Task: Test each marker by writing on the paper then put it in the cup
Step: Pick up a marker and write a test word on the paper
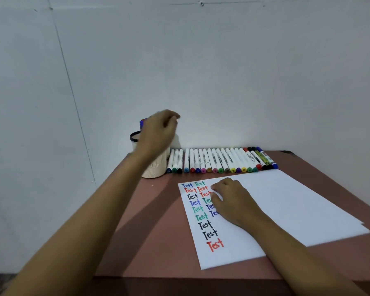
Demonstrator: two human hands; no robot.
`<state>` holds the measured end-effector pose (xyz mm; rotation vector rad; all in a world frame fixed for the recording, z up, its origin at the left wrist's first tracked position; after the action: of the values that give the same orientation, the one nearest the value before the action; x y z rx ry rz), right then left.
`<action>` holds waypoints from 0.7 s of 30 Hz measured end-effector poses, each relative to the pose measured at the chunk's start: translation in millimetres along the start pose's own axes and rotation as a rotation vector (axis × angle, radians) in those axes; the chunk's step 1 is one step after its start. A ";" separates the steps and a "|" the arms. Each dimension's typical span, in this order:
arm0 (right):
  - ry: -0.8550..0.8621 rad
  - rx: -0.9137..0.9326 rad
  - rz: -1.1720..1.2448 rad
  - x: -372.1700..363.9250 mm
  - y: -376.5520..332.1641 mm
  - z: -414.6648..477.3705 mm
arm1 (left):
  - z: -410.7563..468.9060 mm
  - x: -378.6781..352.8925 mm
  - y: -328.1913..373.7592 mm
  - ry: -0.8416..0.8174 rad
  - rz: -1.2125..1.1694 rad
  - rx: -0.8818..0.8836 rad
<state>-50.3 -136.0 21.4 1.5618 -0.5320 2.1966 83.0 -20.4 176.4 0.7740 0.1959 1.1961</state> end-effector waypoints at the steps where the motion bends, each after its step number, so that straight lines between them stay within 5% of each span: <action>1: 0.003 0.000 0.001 0.8 -0.4 -0.2 | -13.9 -14.8 -1.3 -0.052 0.010 0.005; 10: -0.111 0.075 -0.214 -8.9 -8.5 1.7 | -99.0 -99.3 -88.1 -0.679 0.362 0.229; 15: -0.191 0.104 0.005 8.1 1.0 15.7 | -100.2 -98.8 -95.2 -0.686 0.392 0.267; 21: -0.045 -0.290 0.048 45.2 94.8 68.2 | -99.7 -100.8 -91.9 -0.677 0.390 0.252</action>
<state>-58.6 -247.6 77.6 1.4587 -0.8673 2.0140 62.1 -80.2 19.8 1.4408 -0.3885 1.2129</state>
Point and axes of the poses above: each hand's wrist, its own z-axis towards the middle knuckle, its own x-axis out of the back of the hand, y = z × x, the point moved 9 cm from there along z, towards the middle knuckle, and after that the axes turned 14 degrees about -z, right-handed, at the moved point
